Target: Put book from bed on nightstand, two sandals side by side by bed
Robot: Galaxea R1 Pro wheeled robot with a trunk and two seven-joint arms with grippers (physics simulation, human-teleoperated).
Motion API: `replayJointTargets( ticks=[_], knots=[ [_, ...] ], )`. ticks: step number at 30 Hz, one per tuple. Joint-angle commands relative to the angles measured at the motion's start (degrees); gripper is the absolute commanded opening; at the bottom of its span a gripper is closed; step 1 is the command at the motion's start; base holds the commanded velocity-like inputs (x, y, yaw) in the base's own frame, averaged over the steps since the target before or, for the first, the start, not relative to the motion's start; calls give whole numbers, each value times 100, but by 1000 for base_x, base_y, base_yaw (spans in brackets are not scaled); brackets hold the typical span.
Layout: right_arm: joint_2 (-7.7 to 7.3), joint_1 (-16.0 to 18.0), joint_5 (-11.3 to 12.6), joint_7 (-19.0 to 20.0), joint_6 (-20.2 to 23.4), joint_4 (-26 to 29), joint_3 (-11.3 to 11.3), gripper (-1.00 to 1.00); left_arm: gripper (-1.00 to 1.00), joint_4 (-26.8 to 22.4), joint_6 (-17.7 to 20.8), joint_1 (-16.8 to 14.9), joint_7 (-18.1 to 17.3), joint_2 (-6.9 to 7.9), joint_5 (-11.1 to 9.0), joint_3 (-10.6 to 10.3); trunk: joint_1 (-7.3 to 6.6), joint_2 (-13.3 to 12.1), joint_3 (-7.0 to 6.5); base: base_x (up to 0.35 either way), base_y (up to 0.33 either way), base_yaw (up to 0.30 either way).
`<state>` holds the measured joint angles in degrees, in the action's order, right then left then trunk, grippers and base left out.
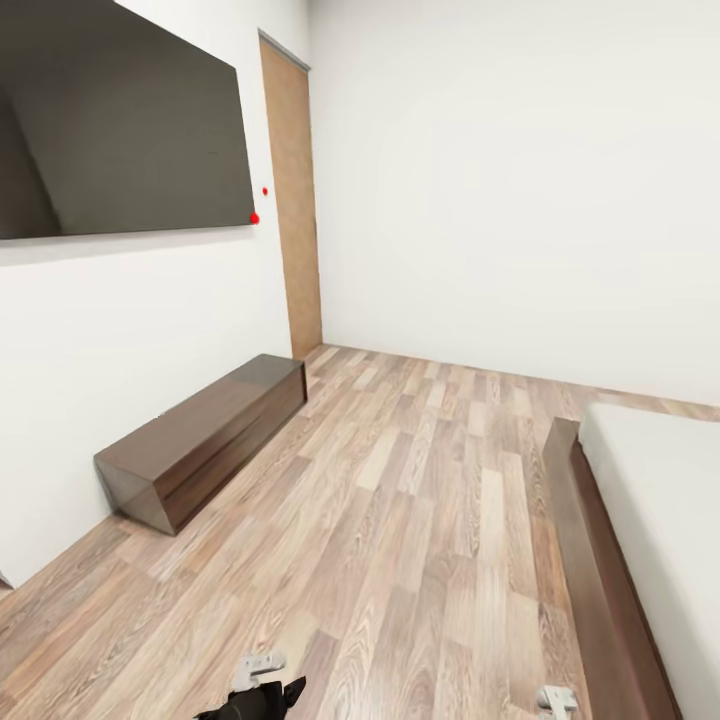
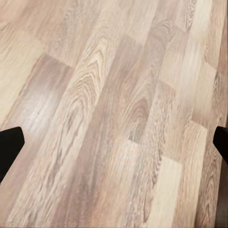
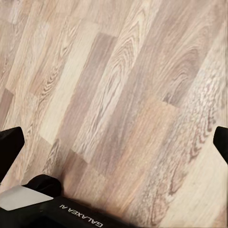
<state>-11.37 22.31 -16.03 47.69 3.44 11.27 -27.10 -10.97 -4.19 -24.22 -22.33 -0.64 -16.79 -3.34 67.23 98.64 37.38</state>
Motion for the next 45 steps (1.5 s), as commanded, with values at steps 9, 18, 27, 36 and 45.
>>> replayJointTargets(
  ticks=[9, 18, 27, 36, 45],
  knots=[
    [3, 3, -41, 30, 36, 7, -50, 100, 100, 8, -24, -4, -6, 2, -43, -35, 3, 2, 6, 332, 0, -173],
    [3, 5, -41, 30, 34, 7, -50, 100, 100, 8, -26, -4, -8, 2, -43, -35, 3, 2, 6, 332, 0, -14],
    [3, 3, -41, 30, 36, 7, -50, 100, 100, 8, -25, -4, -4, 2, -43, -35, 3, 2, 6, 332, 0, -163],
    [3, 2, -41, 30, 36, 12, -50, 100, 100, 8, -25, -4, -6, 2, -43, -35, 3, 2, 6, 332, 0, -246],
    [3, 2, -41, 30, 35, 12, -50, 100, 100, 8, -24, -4, -4, 2, -43, -35, 3, 2, 6, 332, 0, -243]
  ],
)
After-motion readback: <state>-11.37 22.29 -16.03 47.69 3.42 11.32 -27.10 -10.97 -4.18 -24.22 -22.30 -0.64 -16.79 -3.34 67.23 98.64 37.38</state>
